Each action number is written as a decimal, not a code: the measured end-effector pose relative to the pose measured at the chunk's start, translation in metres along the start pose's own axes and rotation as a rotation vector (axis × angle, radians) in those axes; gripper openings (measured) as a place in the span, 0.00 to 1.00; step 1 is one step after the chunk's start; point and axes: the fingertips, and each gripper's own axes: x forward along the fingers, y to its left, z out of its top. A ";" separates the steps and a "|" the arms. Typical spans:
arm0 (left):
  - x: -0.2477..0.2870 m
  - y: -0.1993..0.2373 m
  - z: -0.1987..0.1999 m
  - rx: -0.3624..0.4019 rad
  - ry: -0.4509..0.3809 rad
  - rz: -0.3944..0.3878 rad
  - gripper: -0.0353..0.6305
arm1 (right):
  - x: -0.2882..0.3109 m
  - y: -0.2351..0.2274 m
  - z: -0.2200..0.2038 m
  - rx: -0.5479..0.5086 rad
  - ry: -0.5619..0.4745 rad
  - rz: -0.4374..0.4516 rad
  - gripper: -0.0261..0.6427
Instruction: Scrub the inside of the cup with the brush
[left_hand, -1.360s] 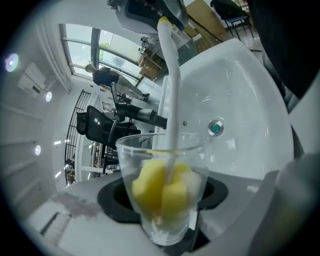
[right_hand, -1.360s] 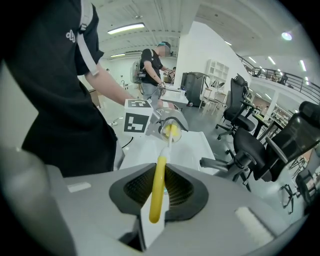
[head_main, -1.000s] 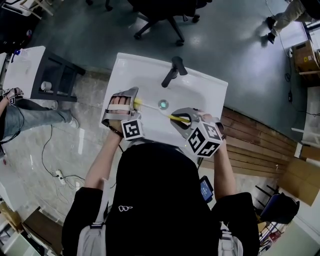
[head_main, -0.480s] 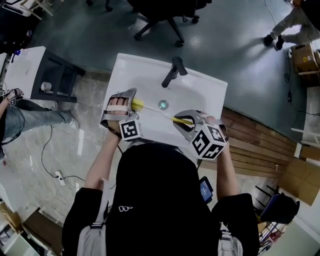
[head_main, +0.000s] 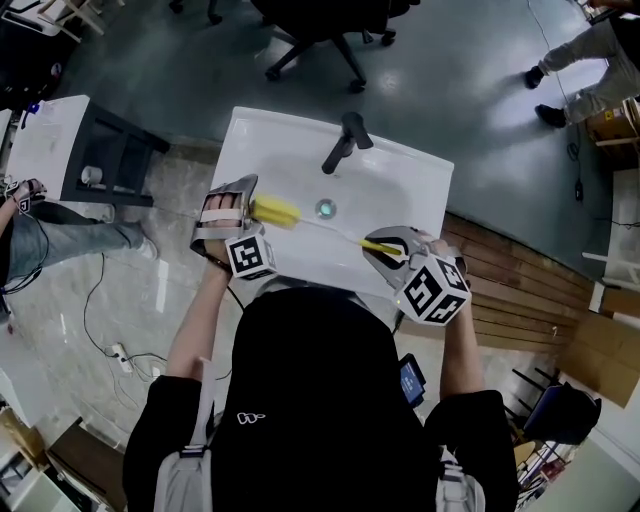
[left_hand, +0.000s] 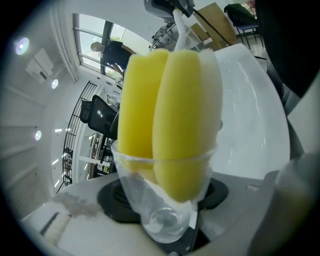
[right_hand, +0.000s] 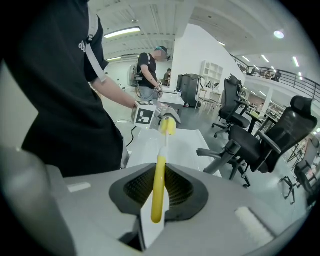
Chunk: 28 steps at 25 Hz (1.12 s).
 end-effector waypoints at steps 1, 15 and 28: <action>0.000 0.002 -0.004 -0.004 0.006 0.003 0.47 | -0.003 0.000 -0.002 0.007 -0.005 -0.005 0.12; 0.002 -0.002 -0.020 -0.465 -0.066 -0.117 0.47 | -0.017 -0.004 -0.013 0.194 -0.129 -0.130 0.12; -0.012 0.014 0.010 -0.820 -0.227 -0.182 0.47 | -0.031 -0.022 -0.001 0.341 -0.311 -0.346 0.12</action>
